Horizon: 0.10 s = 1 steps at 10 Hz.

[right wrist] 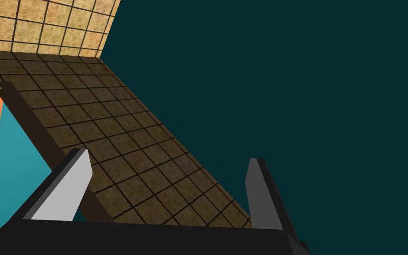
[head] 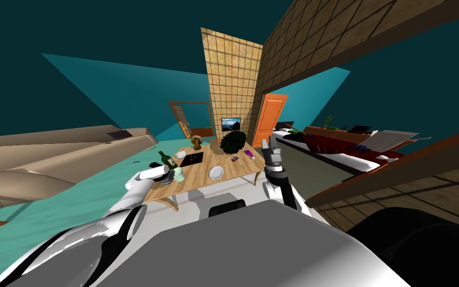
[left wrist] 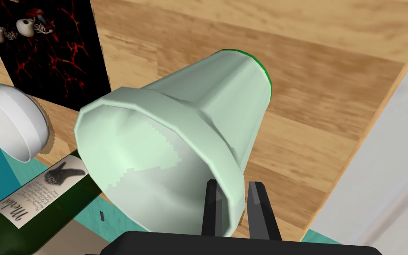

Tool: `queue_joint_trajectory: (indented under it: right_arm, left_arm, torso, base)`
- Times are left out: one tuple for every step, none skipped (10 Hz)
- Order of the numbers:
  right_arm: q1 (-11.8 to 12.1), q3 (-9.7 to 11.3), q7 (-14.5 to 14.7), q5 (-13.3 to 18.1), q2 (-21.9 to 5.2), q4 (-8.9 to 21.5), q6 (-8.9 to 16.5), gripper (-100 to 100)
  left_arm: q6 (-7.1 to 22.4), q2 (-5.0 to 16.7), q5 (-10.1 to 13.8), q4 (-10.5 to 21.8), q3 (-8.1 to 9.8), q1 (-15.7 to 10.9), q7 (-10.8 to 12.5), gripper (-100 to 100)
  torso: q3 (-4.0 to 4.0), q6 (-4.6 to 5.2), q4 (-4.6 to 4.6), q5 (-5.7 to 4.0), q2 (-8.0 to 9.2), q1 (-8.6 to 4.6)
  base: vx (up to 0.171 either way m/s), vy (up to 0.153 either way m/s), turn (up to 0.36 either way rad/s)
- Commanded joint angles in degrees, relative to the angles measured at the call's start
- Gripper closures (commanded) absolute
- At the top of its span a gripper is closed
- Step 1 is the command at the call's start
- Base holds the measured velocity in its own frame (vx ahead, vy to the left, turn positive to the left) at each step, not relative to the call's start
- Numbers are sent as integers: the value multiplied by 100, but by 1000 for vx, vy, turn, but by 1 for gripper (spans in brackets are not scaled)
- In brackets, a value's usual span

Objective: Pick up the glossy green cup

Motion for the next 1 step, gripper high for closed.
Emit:
queue_joint_trajectory:
  right_arm:
    - [0,0,0,0,0,0,0,0]
  left_arm:
    - [0,0,0,0,0,0,0,0]
  torso:
    - [0,0,0,0,0,0]
  base:
    - [-5,2,3]
